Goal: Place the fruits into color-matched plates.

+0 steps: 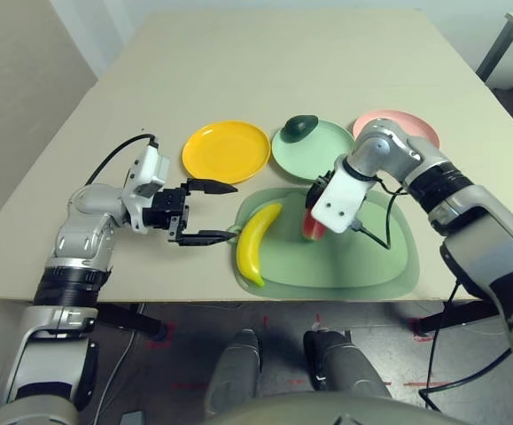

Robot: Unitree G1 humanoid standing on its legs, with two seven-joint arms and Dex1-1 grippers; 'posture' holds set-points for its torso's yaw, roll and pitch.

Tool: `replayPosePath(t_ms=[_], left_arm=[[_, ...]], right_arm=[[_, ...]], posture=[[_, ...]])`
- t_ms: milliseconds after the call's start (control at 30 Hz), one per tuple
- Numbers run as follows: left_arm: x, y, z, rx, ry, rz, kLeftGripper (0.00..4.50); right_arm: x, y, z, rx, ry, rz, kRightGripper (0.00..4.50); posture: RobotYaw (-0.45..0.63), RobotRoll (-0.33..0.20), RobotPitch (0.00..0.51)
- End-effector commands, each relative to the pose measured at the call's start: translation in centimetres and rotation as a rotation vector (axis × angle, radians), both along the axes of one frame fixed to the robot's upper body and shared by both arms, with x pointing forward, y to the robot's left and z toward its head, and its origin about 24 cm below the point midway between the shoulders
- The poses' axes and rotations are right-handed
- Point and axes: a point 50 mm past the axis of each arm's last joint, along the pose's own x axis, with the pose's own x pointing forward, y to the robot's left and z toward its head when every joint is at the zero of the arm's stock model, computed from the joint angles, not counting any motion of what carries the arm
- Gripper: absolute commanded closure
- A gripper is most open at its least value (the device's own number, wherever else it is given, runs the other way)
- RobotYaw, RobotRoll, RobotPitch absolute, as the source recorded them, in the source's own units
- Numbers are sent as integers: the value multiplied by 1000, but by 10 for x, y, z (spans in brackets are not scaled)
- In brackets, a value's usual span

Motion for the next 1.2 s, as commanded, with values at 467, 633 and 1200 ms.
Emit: replayPosePath(t_ms=[467,633,1200], left_arm=[[14,-5,7,-106,-77,92,0],[22,-8,6,-112,-69,168,0],[19,-12,2,-89,-107,279,0]], right_arm=[[9,-36,45,7,-3,-163,2438],[20,-56,56,-2,-70,-277,2438],[60,-122,46,25,-516,-778,2438]], posture=[[20,0,131],[15,0,129],[62,0,135]])
